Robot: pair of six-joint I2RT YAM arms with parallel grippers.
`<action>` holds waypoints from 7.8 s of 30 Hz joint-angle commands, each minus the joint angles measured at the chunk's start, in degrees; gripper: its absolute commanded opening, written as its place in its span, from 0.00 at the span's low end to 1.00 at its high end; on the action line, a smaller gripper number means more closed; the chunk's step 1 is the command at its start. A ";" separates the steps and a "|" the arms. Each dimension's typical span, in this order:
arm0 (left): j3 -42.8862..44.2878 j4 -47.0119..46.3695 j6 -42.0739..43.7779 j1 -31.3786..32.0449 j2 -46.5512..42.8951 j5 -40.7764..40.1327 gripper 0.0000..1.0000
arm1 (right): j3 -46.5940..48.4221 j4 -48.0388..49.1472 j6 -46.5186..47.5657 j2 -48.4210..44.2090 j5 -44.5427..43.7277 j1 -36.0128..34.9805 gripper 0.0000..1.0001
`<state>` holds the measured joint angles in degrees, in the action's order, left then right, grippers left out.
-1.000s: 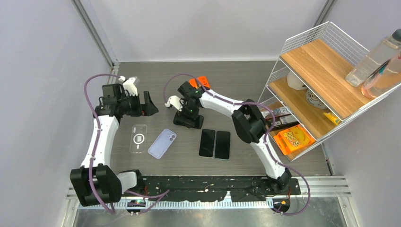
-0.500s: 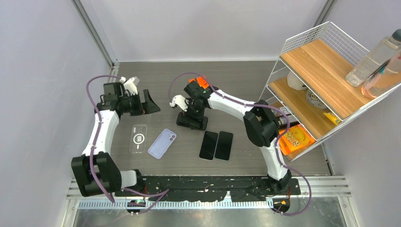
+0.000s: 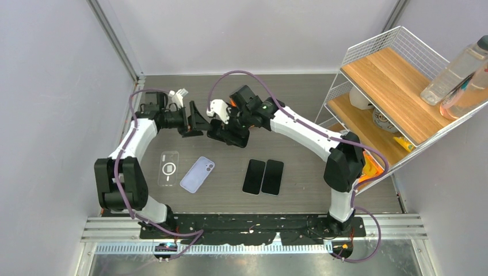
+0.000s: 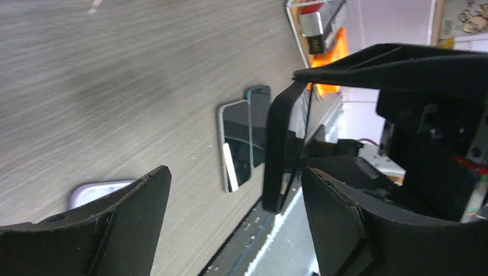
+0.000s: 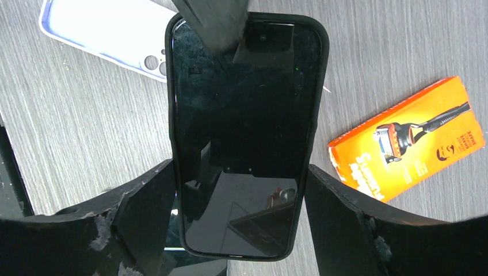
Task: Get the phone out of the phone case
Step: Pick up the phone at the center of the board, then remove the phone case from the phone.
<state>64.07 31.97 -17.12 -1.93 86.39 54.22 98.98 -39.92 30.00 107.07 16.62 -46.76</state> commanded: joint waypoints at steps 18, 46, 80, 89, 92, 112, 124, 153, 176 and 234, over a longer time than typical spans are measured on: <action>0.76 -8.73 -8.41 8.25 3.41 11.20 0.43 | 0.85 4.53 -2.18 -5.16 -1.98 -2.37 0.05; 16.42 19.97 26.12 8.66 -4.33 14.19 0.00 | -2.67 -4.28 -3.75 -21.49 6.31 2.21 0.95; 0.39 -14.88 13.36 22.24 -26.52 3.77 0.00 | -2.28 -17.00 3.07 -12.99 42.28 7.12 0.29; -0.14 -18.59 4.19 22.24 -25.69 3.85 0.65 | -2.39 -16.18 3.69 -15.87 36.67 6.46 0.06; 0.45 -18.92 2.00 22.24 -24.73 3.78 0.66 | -2.72 -15.88 3.84 -16.48 35.39 6.12 0.05; -7.45 -36.60 -23.61 19.65 -17.96 14.14 0.00 | -7.04 -8.84 3.60 -21.77 15.83 0.32 0.05; -14.25 -58.87 -51.72 17.14 -6.28 12.48 0.00 | -9.18 -1.04 4.32 -26.38 -1.38 -3.99 0.06; -10.72 -50.76 -41.00 15.69 -1.82 11.42 0.00 | -8.98 -2.81 6.11 -26.30 -2.62 -4.02 0.05; 19.66 47.06 68.93 15.56 -9.57 15.23 0.85 | 0.39 -18.78 6.07 -22.07 29.56 7.08 0.05; 26.93 51.79 111.42 31.79 -10.49 3.98 0.00 | -3.95 -25.84 10.96 -19.56 42.72 5.15 0.05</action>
<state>87.35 86.08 82.35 27.66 76.64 60.38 95.02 -63.94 43.46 86.52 54.37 -40.36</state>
